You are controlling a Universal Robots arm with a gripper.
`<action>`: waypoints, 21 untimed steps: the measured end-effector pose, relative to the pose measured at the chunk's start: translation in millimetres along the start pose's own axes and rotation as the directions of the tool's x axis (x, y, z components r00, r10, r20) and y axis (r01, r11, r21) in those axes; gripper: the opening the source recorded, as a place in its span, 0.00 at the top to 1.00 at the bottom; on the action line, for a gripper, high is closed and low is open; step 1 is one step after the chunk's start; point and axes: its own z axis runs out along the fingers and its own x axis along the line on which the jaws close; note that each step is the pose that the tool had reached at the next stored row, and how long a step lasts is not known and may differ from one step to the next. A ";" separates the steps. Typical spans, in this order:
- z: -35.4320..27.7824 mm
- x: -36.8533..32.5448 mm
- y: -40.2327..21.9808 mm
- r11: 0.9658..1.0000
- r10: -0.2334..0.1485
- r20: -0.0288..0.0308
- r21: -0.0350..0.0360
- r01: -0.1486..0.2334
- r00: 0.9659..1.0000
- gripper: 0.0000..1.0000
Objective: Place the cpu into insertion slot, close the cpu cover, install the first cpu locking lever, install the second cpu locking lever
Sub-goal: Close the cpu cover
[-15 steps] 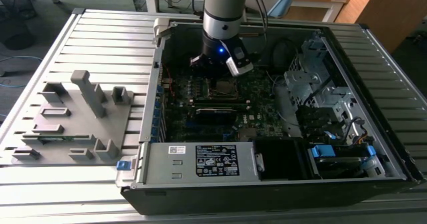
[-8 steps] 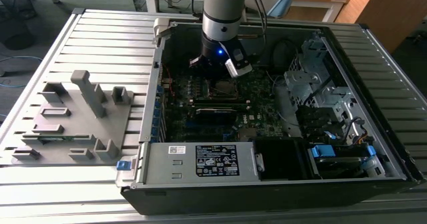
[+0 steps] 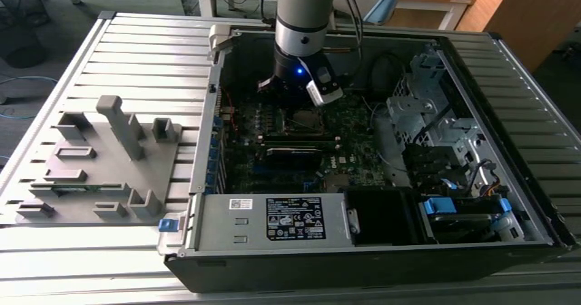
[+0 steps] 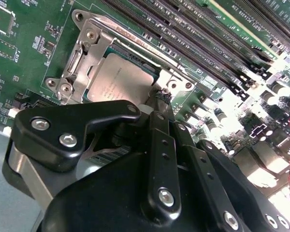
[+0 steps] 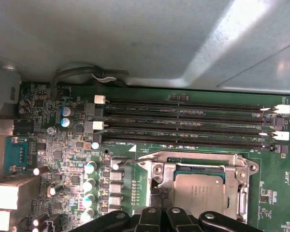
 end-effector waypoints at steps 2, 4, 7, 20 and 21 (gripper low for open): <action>0.3 -0.1 0.1 1.000 0.000 0.000 -0.001 0.000 1.000 0.89; 0.1 -0.1 0.1 1.000 0.000 0.000 -0.001 0.000 1.000 0.89; -3.3 -0.2 0.5 1.000 0.000 0.002 -0.002 0.000 1.000 0.89; -17.0 0.3 0.4 1.000 0.000 0.012 -0.001 0.000 1.000 0.89; -16.7 0.2 0.4 1.000 0.000 0.018 -0.001 0.000 1.000 0.89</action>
